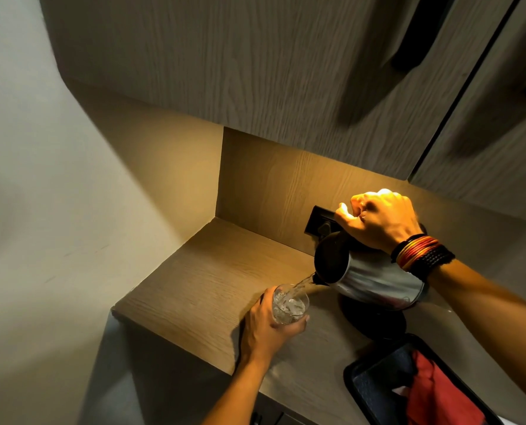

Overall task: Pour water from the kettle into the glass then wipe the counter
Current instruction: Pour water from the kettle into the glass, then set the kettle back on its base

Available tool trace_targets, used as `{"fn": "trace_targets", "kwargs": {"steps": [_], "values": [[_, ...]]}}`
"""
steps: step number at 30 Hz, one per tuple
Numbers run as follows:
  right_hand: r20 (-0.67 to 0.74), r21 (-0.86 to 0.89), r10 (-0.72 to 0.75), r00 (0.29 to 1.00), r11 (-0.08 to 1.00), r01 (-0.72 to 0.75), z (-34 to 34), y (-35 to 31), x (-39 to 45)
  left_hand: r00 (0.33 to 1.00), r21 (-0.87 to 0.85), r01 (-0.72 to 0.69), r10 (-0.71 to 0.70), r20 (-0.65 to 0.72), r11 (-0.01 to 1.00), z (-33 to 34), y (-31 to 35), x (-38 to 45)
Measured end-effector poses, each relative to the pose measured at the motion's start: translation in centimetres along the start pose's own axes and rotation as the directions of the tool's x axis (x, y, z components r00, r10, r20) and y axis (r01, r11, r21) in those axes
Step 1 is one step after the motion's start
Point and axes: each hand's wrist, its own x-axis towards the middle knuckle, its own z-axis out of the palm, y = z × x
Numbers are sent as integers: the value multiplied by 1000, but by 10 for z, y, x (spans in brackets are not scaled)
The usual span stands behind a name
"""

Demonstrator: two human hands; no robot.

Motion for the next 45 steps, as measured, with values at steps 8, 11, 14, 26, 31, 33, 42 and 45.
{"fn": "trace_targets", "kwargs": {"steps": [8,11,14,26,31,33,42,45], "values": [[22,-12,37,999,999,-37,5,8,-2,999,43,52,-53,5,998,5,-5,4],[24,13,59,998,998,-60,8,14,-5,997,68,74,-75,9,995,7,-8,4],[24,100,110,994,989,-112,9,20,-9,997,78,73,-72,-8,994,8,-9,5],[85,373,392,916,840,-394,34,80,-37,996,114,86,-88,16,990,6,-10,4],[338,718,785,519,141,-681,50,110,-59,994,133,100,-104,30,986,5,-8,4],[442,732,802,401,-65,-678,57,122,-69,994,130,102,-106,23,986,5,-6,4],[573,598,790,219,-220,-771,93,155,-98,996,154,70,-76,36,986,5,-3,5],[588,585,786,190,-251,-771,101,158,-106,997,143,71,-73,9,987,6,-2,5]]}}
